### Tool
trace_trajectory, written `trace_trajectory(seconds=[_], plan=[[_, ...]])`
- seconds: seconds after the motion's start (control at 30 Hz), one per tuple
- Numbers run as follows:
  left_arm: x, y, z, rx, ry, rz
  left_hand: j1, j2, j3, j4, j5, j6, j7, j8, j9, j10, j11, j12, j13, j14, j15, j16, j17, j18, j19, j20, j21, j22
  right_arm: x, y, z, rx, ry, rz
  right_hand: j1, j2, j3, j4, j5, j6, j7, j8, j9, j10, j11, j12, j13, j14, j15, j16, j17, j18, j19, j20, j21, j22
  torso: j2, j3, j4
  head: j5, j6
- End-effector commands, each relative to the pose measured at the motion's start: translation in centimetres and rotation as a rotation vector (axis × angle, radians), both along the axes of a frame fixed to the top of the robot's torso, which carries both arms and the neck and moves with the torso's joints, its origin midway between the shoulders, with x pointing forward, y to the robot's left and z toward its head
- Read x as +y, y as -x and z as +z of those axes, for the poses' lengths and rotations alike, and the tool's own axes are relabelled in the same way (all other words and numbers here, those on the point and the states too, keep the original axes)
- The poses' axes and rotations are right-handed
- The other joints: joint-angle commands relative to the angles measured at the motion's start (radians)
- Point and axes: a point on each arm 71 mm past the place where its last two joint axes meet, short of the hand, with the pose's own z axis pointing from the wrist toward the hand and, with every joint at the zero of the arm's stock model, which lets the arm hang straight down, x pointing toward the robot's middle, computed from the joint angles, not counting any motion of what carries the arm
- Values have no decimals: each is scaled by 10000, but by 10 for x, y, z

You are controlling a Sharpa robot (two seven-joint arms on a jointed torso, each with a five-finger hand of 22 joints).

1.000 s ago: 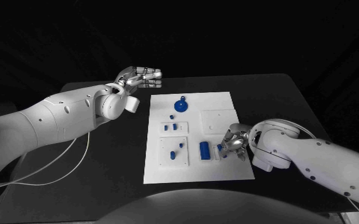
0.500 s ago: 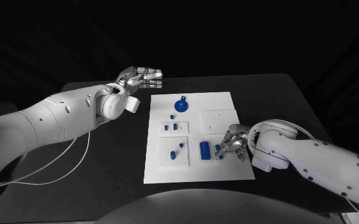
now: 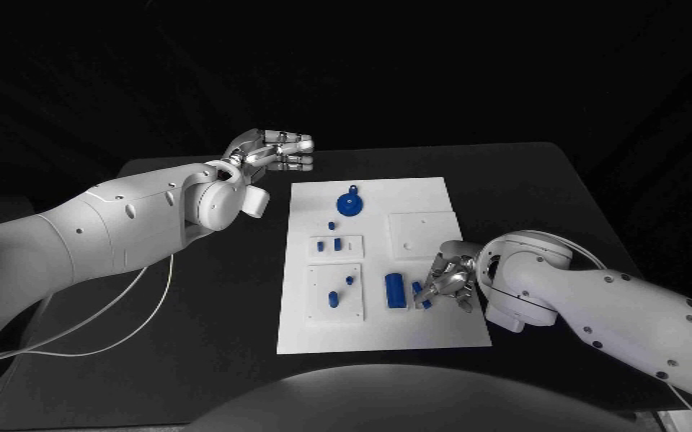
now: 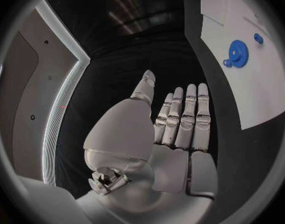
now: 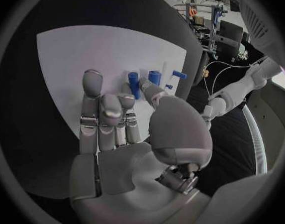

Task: Assemble the parts on the task board

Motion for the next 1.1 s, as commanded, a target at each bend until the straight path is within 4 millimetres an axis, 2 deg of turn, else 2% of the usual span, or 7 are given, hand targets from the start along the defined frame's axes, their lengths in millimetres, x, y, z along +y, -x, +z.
trace_trajectory(seconds=[0.03,0.27,0.43,0.57,0.6,0.77,1.1], plan=[[-3,0,1,-26,71,-179,-61,-29,0,45,5,-35,-6,-25,-8,-86,36,-3,6,-77,27,-6,-1,-69,-68,-7,-4,-9,1,3,-2,331,357,156,15,-64,-12,36,-58,57,40,2,-12,29,-5,-50,11,46,-46,-65,13,-74,389,-33,37,-9,-2,1,-3,6,1],[-2,1,1,-12,59,-178,-61,-29,0,45,5,-38,-6,-25,-8,-88,37,-3,6,-78,27,-6,-1,-69,-69,-6,-4,-9,2,3,-2,273,295,91,-379,-155,-168,369,-60,44,68,1,-43,26,16,-84,-5,43,-38,-87,9,-56,390,-28,24,-31,5,4,-1,6,1],[-2,1,1,-2,50,-173,-70,-32,4,58,6,-65,-2,-27,-10,-107,42,-2,6,-82,28,-5,0,-64,-64,-4,-1,-7,2,2,-2,216,235,43,-977,-349,-371,966,-60,34,103,4,-61,26,42,-114,-21,46,-27,-96,14,-38,392,-20,28,-46,8,3,-3,8,1],[-2,1,1,11,41,-170,-84,-37,5,73,5,-128,7,-33,-13,-115,48,-2,6,-81,30,-5,0,-61,-64,-3,-2,-8,3,2,-2,235,134,33,-1467,-543,-532,1573,-59,21,118,6,-67,33,54,-119,-20,47,-22,-99,20,-23,391,-15,20,-61,2,3,-5,-6,1],[-2,1,1,14,36,-171,-84,-37,5,73,5,-128,7,-33,-13,-115,48,-2,6,-81,30,-5,0,-61,-64,-3,-2,-8,3,3,-2,272,85,34,-1081,-716,-1007,2361,-42,-12,92,13,-45,42,6,-130,-19,48,-51,-105,39,17,394,-18,44,-76,-1,4,-6,-11,1],[-1,1,1,10,4,-171,-83,-31,15,86,24,-171,14,-31,-14,-127,48,-2,6,-83,31,-7,-1,-59,-61,0,-2,-8,4,4,-1,339,-52,62,-759,-775,-2111,3012,-60,-23,116,7,-13,41,54,-135,-4,60,-17,-115,56,-1,393,-9,62,-103,-1,10,-13,-4,1],[1,1,0,-4,-55,-148,-83,-31,15,86,24,-171,14,-31,-14,-127,48,-2,6,-83,31,-7,-1,-59,-61,0,-2,-8,-5,8,1,394,-63,305,-205,-641,-2264,2337,-59,43,122,10,31,65,53,-104,32,57,-23,-127,72,-5,387,-11,75,-126,-4,10,-17,-1,1]])
